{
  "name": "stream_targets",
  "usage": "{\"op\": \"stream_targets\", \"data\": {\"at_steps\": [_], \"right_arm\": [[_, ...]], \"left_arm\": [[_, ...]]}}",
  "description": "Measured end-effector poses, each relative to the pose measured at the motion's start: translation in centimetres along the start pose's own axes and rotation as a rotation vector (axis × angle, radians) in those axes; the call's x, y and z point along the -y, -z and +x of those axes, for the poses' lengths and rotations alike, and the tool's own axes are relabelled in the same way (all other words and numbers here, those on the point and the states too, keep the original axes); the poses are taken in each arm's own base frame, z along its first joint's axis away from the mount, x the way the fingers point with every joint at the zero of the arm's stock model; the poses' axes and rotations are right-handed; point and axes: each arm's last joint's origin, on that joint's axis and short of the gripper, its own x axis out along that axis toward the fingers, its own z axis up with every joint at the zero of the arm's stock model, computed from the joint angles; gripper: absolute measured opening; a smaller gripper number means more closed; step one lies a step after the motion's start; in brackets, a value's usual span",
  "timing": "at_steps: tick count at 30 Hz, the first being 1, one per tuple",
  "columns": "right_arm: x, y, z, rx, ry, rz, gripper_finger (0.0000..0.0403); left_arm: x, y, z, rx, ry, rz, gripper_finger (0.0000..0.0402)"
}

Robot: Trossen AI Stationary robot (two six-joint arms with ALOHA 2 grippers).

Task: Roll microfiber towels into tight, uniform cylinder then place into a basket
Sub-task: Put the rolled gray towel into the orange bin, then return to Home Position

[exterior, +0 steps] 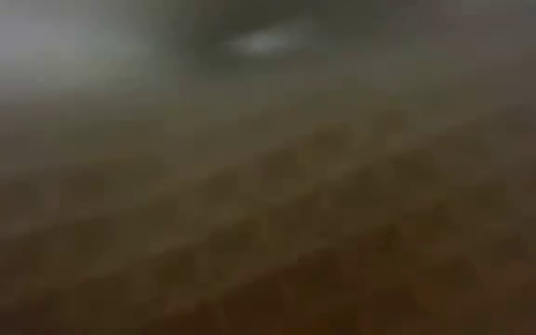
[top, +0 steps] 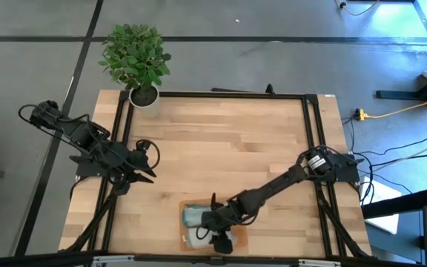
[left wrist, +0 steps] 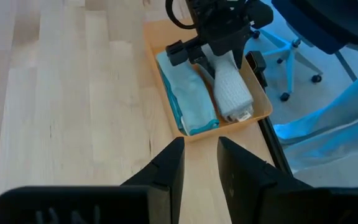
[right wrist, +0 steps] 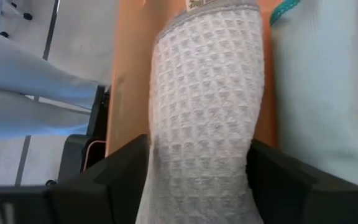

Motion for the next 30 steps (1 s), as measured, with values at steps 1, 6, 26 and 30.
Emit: {"op": "stream_targets", "data": {"at_steps": [1, 6, 26, 30], "right_arm": [[0.1, -0.1, 0.0, 0.001, 0.002, 0.004, 0.0249], [1.2, -0.6, -0.3, -0.008, -0.001, 0.129, 0.0247], [2.9, -8.8, -9.5, -0.04, 0.308, 0.02, 0.0013], [3.8, -10.9, -13.9, -0.033, 0.467, 0.011, 0.0006]], "left_arm": [[0.0, 0.0, 0.0, 0.0, 0.0, 0.0, 0.0085], [0.0, -0.1, 0.0, 0.013, 0.004, -0.008, 0.0086], [0.1, -1.7, -0.1, 0.198, -0.081, -0.016, 0.0076], [-0.5, -1.7, -0.7, 0.235, -0.171, 0.095, 0.0048]]}}
